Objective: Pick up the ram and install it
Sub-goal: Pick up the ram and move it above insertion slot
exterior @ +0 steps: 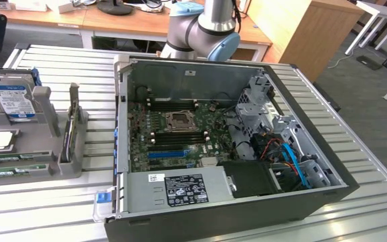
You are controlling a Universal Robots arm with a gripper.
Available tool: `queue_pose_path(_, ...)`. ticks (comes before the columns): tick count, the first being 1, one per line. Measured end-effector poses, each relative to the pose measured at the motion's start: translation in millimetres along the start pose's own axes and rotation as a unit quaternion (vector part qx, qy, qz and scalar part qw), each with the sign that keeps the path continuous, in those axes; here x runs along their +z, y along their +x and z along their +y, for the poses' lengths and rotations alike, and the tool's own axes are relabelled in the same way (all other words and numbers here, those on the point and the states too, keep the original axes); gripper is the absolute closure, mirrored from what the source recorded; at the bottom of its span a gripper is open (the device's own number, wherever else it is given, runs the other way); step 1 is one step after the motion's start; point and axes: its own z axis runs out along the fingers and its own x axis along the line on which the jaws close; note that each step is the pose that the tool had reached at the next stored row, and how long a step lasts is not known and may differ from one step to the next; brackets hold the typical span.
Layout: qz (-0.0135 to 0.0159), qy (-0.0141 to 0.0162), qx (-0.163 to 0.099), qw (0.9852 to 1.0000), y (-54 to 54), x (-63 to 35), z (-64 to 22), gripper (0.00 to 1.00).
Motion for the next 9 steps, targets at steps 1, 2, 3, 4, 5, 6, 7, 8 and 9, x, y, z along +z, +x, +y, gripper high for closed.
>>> queue_pose_path(1, 0.0005, -0.0002, -0.010, 1.0000, 0.0, 0.0, 0.0, 0.89)
queue_pose_path(2, 0.0009, -0.0004, -0.018, 0.9998, 0.0, 0.1, 0.0, 0.89)
queue_pose_path(3, 0.0013, -0.0007, -0.027, 0.9996, 0.0, 0.1, 0.0, 0.89)
queue_pose_path(4, 0.0017, -0.0009, -0.036, 0.9993, 0.0, 0.2, 0.0, 0.89)
queue_pose_path(5, 0.0021, -0.0011, -0.045, 0.9990, 0.0, 0.3, 0.0, 0.89)
queue_pose_path(6, 0.0025, -0.0013, -0.054, 0.9985, 0.0, 0.3, 0.0, 0.89)
queue_pose_path(7, 0.0029, -0.0015, -0.064, 0.9979, 0.0, 0.4, 0.0, 0.89)
queue_pose_path(8, 0.0033, -0.0017, -0.073, 0.9973, 0.0, 0.5, 0.0, 0.89)
queue_pose_path(9, 0.0037, -0.0019, -0.082, 0.9966, 0.0, 0.5, 0.0, 0.89)
